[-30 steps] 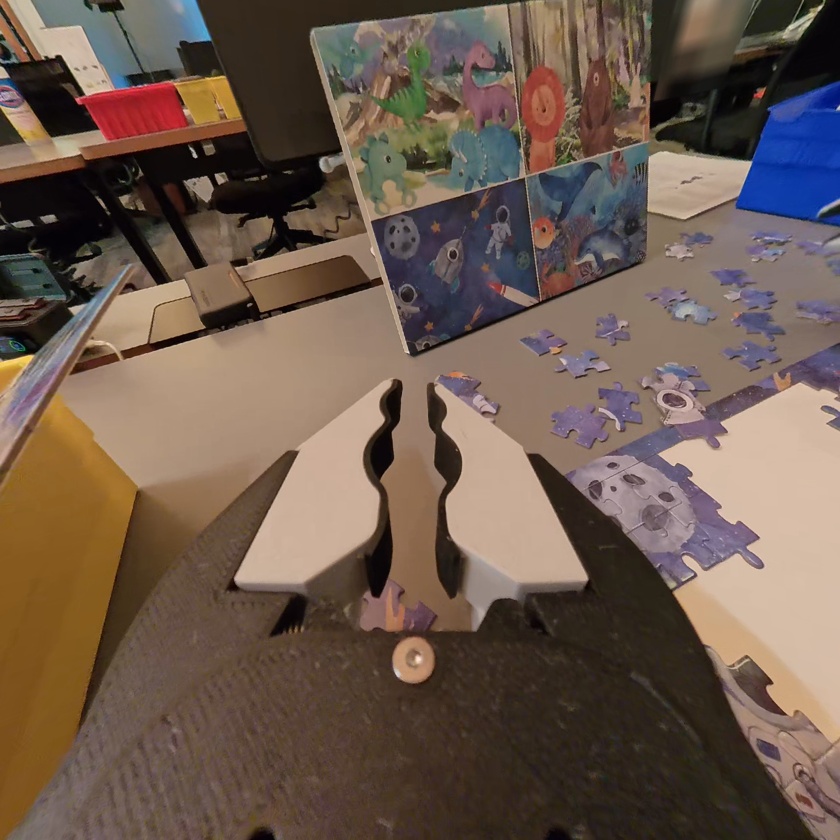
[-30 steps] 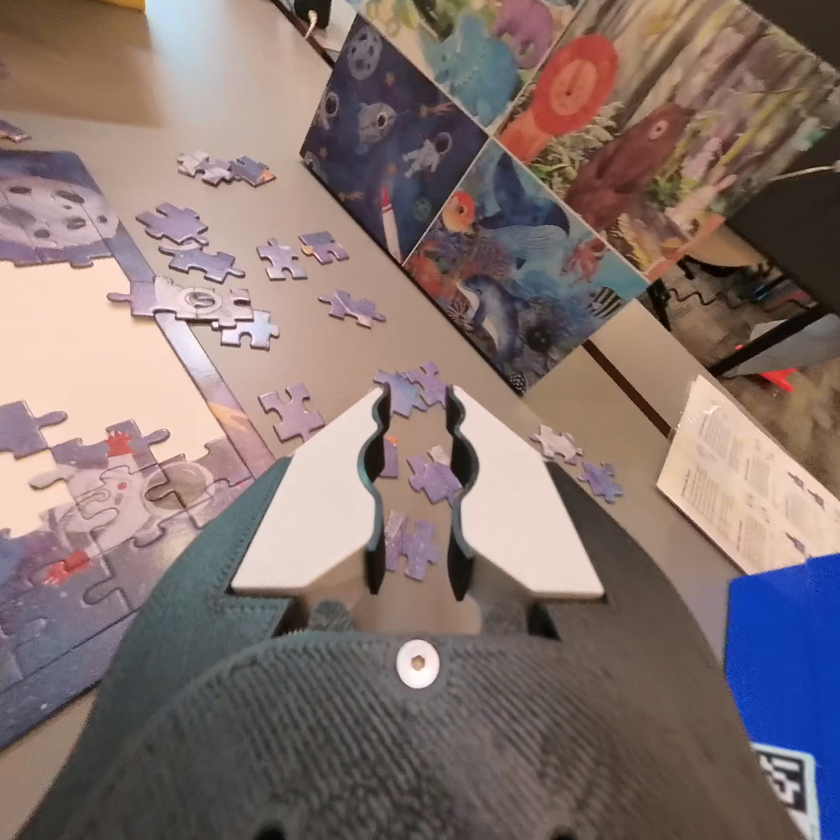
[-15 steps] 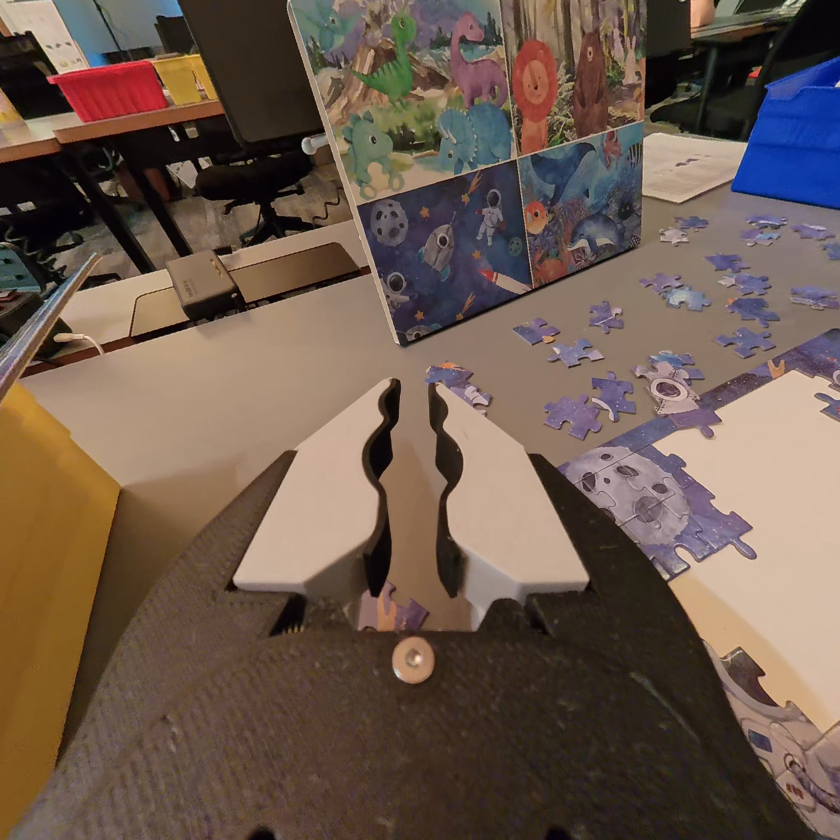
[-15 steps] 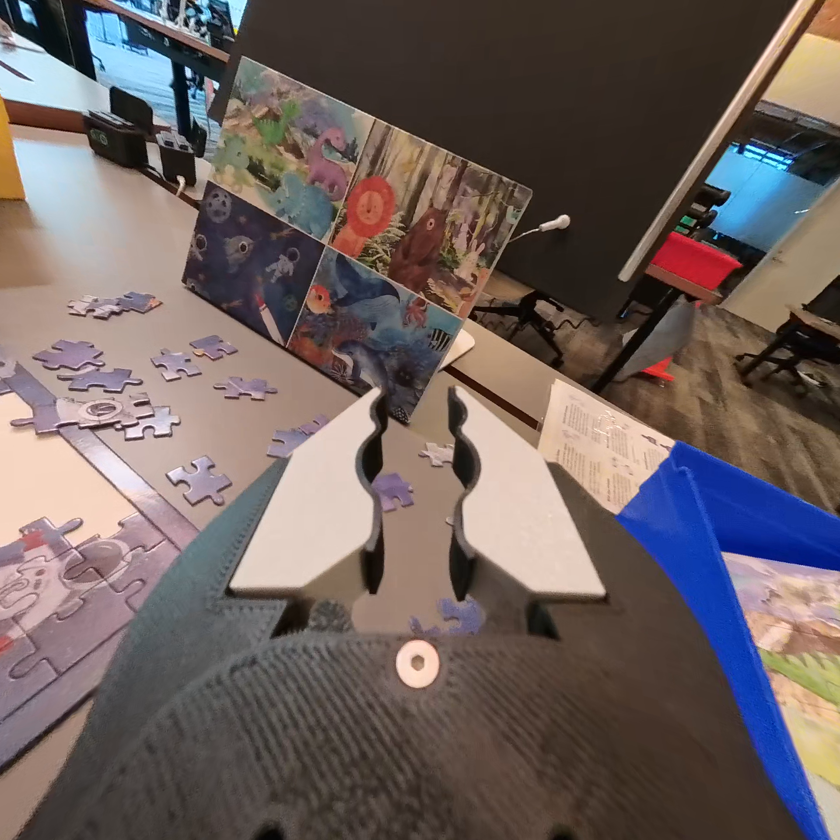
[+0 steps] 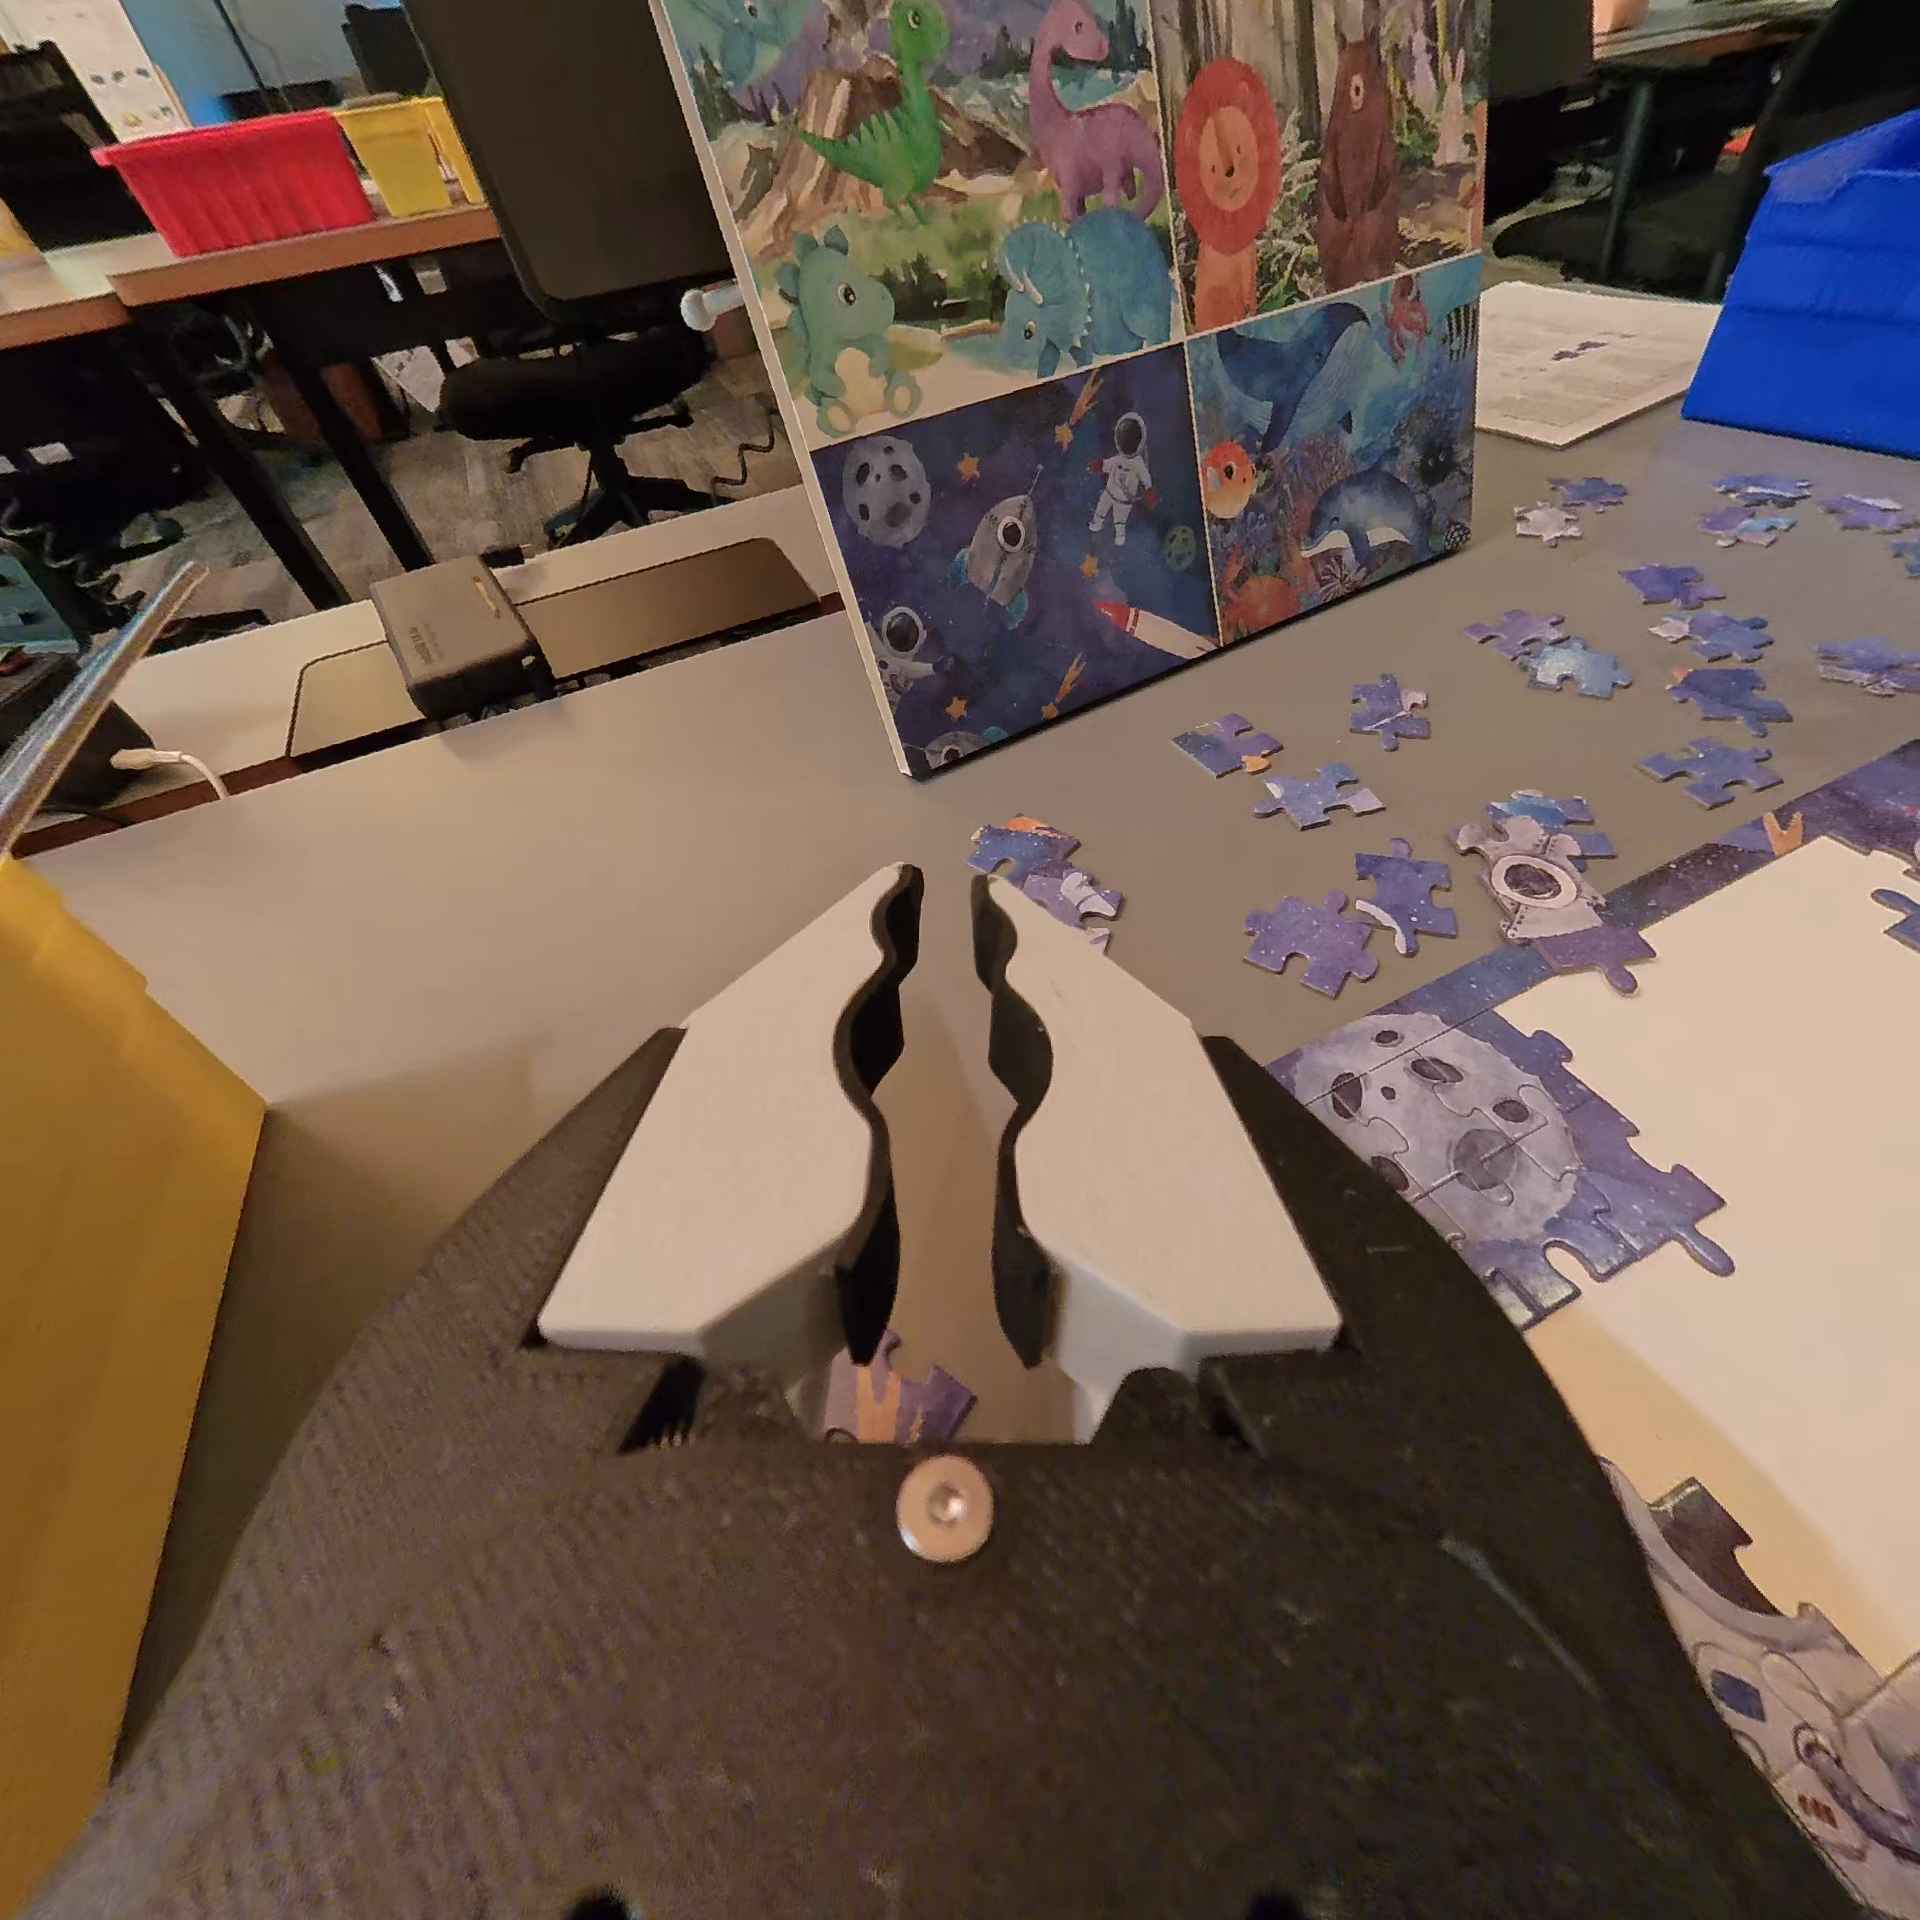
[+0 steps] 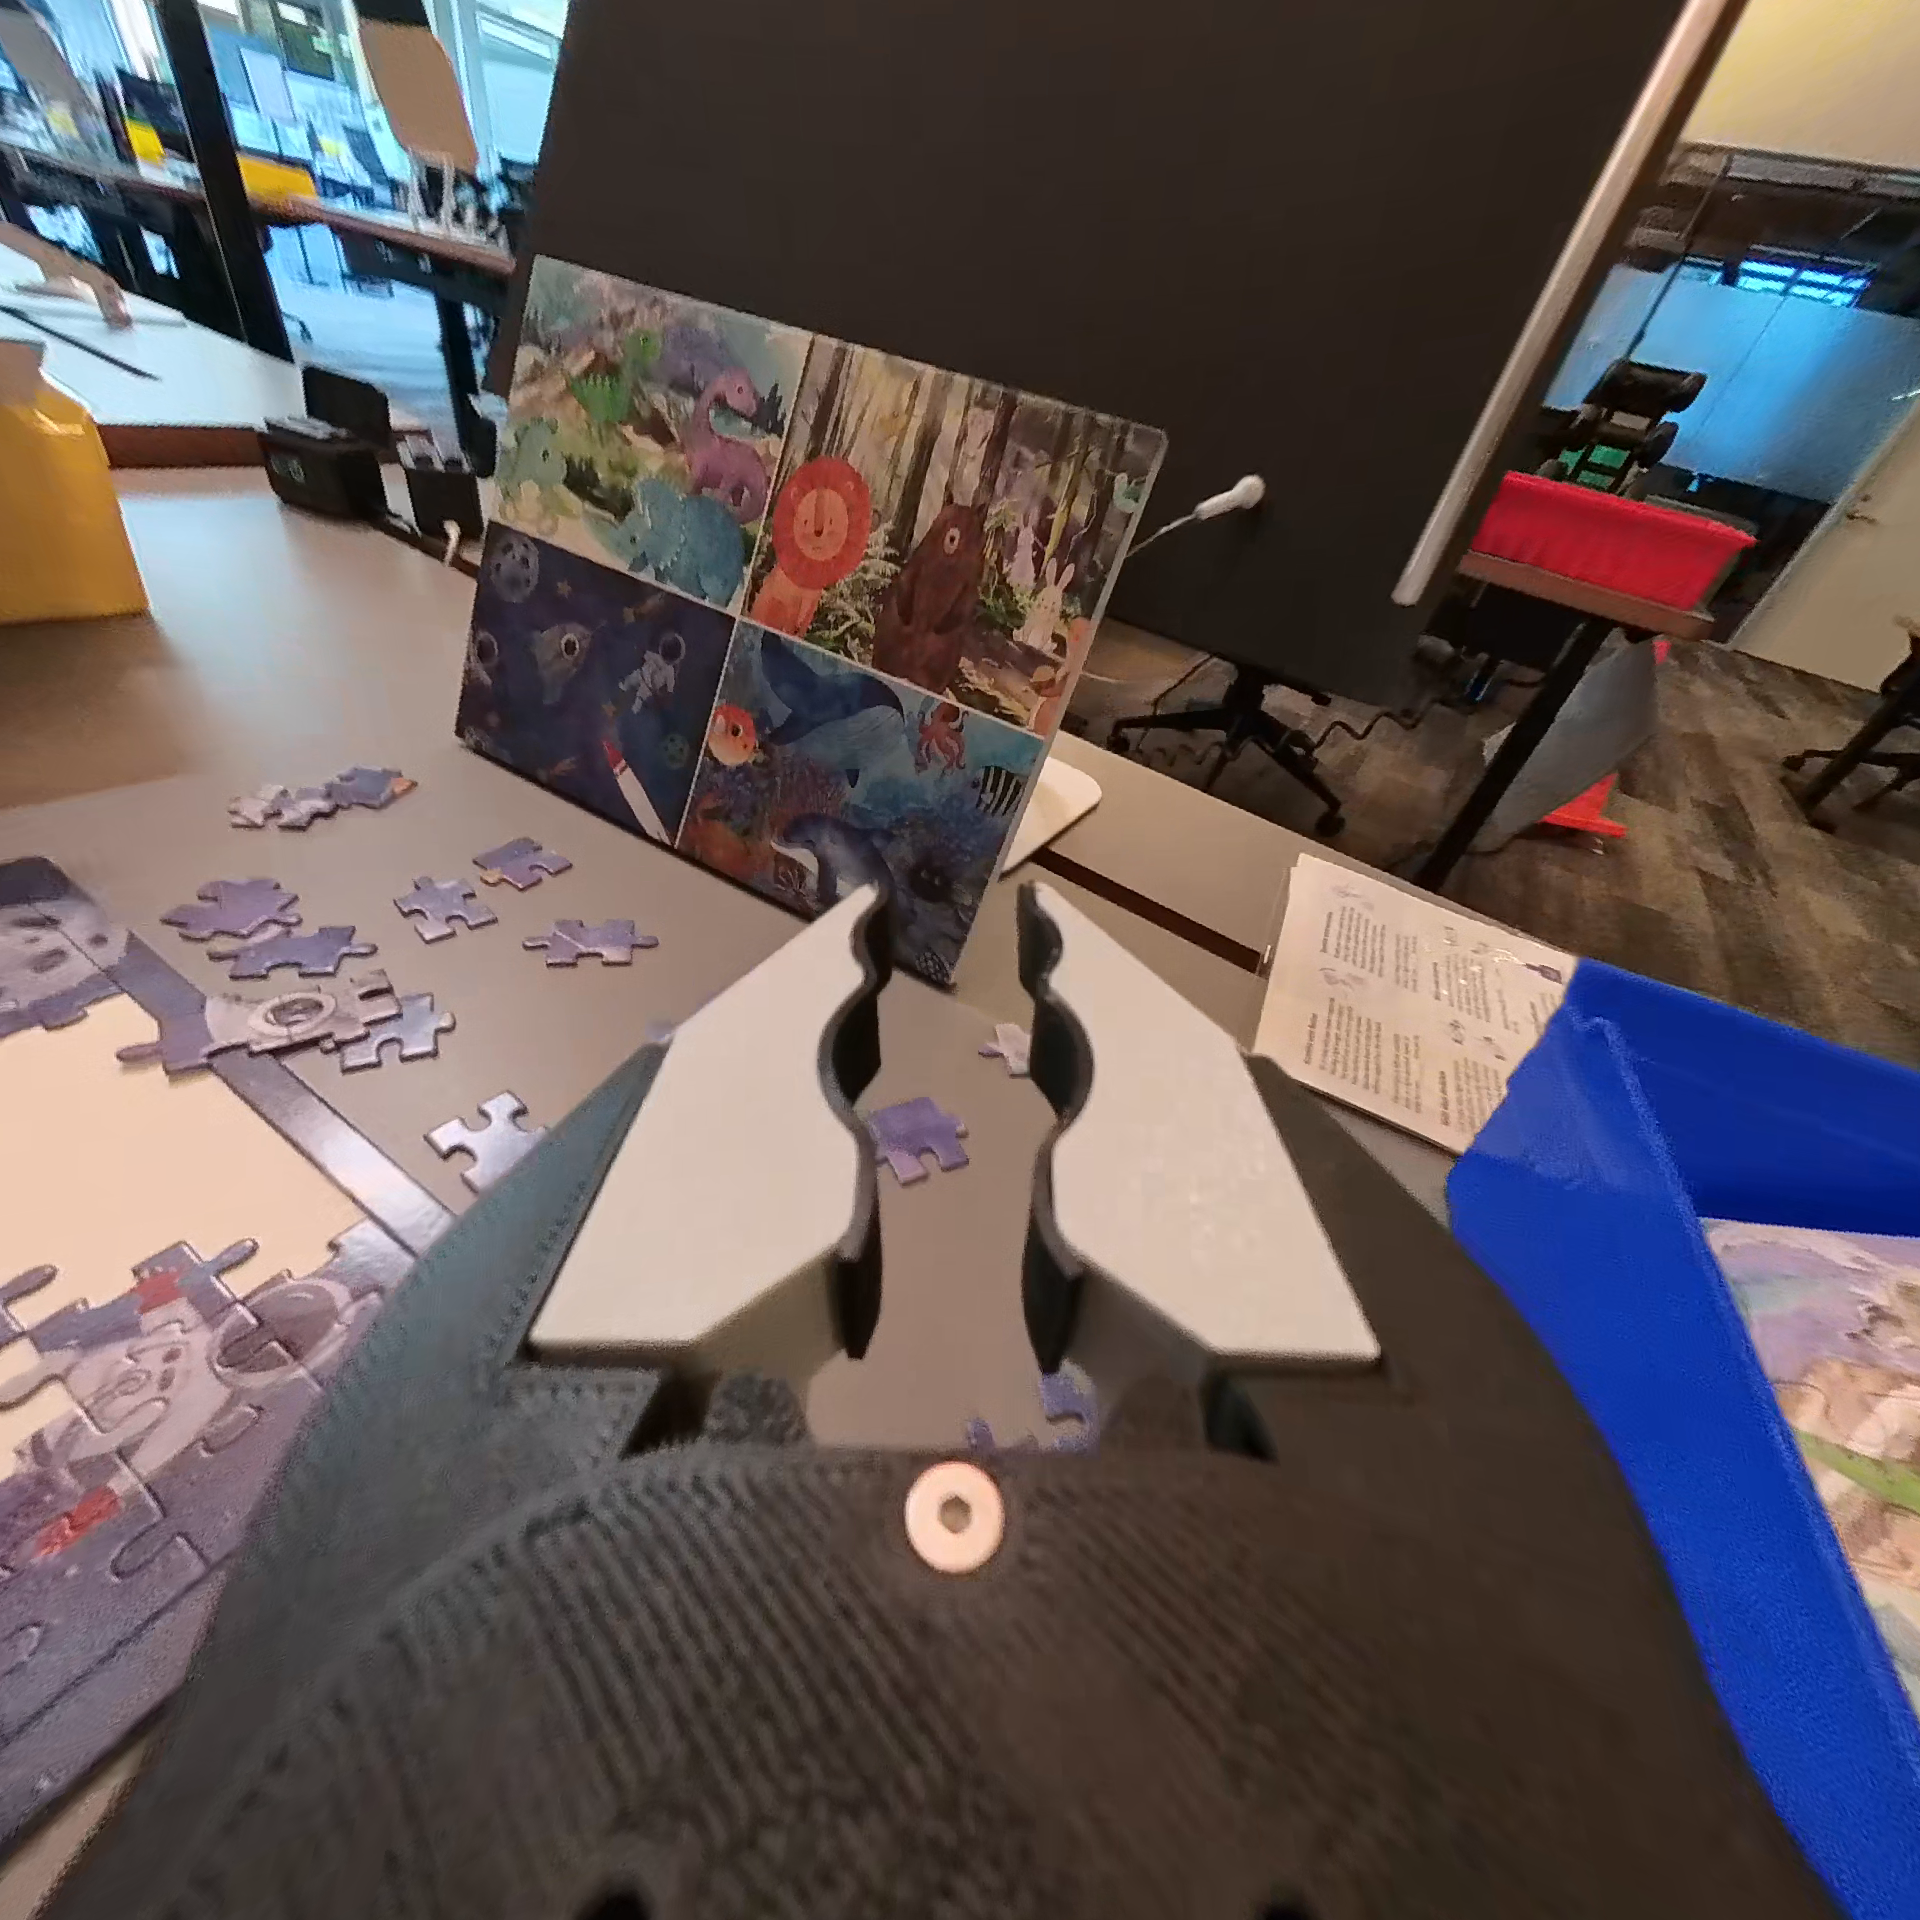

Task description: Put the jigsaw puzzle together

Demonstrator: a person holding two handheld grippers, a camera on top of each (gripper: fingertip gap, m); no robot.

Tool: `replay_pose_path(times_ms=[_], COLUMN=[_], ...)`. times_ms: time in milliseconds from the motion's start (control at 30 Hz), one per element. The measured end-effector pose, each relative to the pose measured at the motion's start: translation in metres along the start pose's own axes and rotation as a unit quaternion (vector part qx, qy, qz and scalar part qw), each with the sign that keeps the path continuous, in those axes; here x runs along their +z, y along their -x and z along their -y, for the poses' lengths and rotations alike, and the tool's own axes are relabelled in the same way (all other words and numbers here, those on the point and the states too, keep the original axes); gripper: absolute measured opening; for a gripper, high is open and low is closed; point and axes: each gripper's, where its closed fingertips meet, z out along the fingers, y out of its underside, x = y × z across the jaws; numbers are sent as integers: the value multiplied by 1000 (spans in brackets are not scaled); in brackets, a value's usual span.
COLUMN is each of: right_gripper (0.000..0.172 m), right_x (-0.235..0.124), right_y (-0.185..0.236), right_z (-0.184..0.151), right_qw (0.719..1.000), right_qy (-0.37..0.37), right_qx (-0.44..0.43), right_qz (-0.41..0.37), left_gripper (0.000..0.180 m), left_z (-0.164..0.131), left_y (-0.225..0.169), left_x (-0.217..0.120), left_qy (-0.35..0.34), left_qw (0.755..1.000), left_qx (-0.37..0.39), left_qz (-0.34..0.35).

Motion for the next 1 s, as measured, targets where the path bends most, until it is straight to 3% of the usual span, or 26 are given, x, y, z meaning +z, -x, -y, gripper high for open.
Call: replay_pose_path(times_ms=[333,1000], right_gripper=[15,25], right_x=[-22,-38], right_y=[-22,-42], right_z=[20,33], right_qw=[998,991], right_qy=[-57,-109], right_qx=[13,34], right_qz=[-35,-74], left_gripper=[8,11], left_z=[-1,-4], left_y=[0,-3], left_x=[0,2], left_qy=[3,12], left_qw=[1000,1000], left_qx=[-3,5], left_qz=[1,-4])
